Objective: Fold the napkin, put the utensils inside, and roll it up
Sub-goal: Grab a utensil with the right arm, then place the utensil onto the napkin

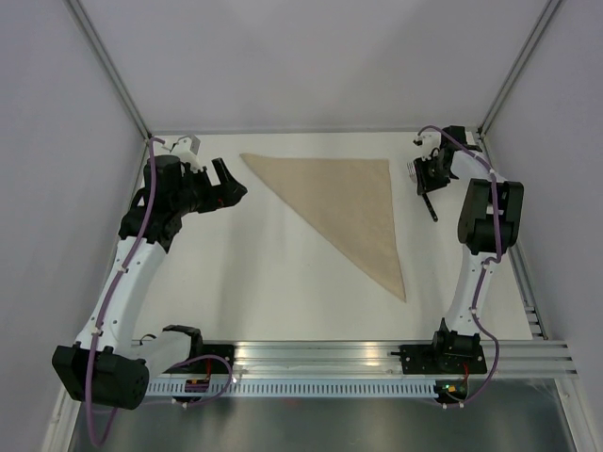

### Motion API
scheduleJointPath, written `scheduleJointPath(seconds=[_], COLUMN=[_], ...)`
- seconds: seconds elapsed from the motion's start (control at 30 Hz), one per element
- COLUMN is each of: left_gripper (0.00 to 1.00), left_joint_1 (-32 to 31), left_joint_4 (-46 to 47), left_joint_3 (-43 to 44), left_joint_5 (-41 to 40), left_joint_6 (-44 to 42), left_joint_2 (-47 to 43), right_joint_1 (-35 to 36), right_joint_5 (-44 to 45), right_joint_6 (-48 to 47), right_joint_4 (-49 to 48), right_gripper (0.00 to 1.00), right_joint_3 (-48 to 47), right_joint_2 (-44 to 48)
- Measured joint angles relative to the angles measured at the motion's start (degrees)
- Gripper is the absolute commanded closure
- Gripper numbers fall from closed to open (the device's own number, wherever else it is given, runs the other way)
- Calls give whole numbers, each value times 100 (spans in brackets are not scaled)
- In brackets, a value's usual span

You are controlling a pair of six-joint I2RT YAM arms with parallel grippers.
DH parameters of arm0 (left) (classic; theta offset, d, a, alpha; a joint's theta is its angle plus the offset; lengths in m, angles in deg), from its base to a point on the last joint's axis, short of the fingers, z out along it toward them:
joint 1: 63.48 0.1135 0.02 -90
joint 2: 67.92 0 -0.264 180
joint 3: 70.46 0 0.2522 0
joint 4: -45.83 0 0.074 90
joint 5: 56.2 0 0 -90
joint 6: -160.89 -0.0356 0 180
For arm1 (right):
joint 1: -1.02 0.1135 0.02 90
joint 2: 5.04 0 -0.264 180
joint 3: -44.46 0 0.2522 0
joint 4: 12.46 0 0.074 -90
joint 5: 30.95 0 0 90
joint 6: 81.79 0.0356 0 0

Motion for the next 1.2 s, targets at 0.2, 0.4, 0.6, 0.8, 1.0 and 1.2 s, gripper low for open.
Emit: scheduleJointPath(seconds=[0.2,0.4,0.6,0.8,1.0,1.2], left_gripper=[1,1,1,1,1,1], left_joint_1=[0,0,0,0,0,0], left_joint_4=[0,0,-2,-28,-85,-133], left_joint_3=[-4,-4,-4,33,264,332], left_joint_5=[0,-2,-2,-2,-4,-7], left_joint_6=[0,0,-2,0,0,-2], left_joint_2=[2,7,24,37,55,55], right_joint_1=[11,57,721,2232,3136,3611], right_joint_5=[63,109,173,39,-111,129], right_joint_6=[-79,-59,26,345,960,1196], right_joint_4=[-177,-26,450,616,798,713], right_gripper=[93,100,100,99,100,100], right_joint_3=[68,98,83,-210,-240,-238], right_joint_2=[0,131,1069,1532,1027,675])
